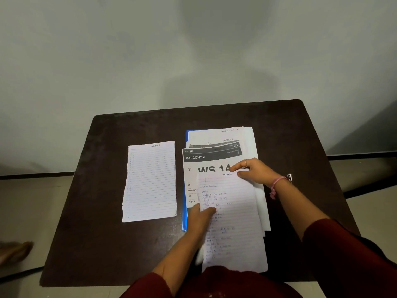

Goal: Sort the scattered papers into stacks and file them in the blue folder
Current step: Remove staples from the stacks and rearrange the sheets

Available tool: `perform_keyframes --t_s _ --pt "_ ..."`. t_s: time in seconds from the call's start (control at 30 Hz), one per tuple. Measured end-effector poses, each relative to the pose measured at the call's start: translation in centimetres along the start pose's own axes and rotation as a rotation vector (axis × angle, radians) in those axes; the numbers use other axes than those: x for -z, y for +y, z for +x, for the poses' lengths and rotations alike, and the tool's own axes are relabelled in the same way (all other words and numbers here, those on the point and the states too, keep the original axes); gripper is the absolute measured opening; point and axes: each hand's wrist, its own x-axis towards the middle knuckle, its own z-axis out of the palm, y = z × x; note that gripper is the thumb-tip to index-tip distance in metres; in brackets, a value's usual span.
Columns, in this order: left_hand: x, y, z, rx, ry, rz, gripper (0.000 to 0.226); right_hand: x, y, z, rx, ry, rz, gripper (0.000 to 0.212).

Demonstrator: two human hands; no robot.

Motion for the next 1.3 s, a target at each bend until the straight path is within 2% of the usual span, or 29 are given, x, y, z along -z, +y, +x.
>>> perform_keyframes --t_s 0.1,0.23,0.4,0.57,0.77,0.83,0.9,1.0,1.1,1.17,1.23,1.3 --pt "0.4 0.6 0.8 -0.033 0.021 0.022 0.02 0.0 0.5 0.3 0.002 -0.024 -0.019 0.027" --pt "0.7 2.5 1.6 -0.104 0.06 0.003 0.015 -0.3 0.6 0.6 0.002 -0.023 0.01 0.028" --pt "0.3 3.5 3.2 -0.047 0.111 -0.066 0.015 -1.1 0.3 1.2 -0.001 -0.043 0.026 0.032" --pt "-0.3 3.1 3.7 -0.091 0.134 -0.05 0.019 -1.7 0.2 1.7 -0.005 -0.1 -0.06 0.033" --pt "-0.7 2.6 3.6 -0.189 0.186 -0.031 0.019 -2.0 0.3 1.7 -0.007 -0.048 -0.084 0.033" --pt "-0.9 2.4 3.6 -0.207 0.189 -0.04 0.019 -2.4 0.5 1.3 0.01 0.013 -0.105 0.031" --pt "-1.0 2.3 3.5 -0.222 0.189 -0.039 0.02 -3.0 0.9 0.7 0.057 0.166 -0.065 0.026" --pt "-1.1 2.2 3.6 -0.239 0.197 -0.029 0.02 -3.5 2.0 -0.7 0.051 0.572 0.08 0.02" --pt "-1.1 2.1 3.8 -0.257 0.215 -0.007 0.021 -2.9 3.6 -2.7 -0.121 0.93 -0.011 0.019" --pt "-1.1 2.1 3.8 -0.262 0.214 -0.006 0.021 -2.0 4.7 -4.1 -0.326 0.968 -0.13 0.025" --pt "-1.0 2.0 3.8 -0.264 0.213 -0.007 0.02 -1.1 5.9 -5.3 -0.515 0.883 -0.203 0.042" --pt "-1.0 1.8 3.9 -0.262 0.214 -0.023 0.017 -0.7 6.9 -6.2 -0.61 0.771 -0.183 0.06"
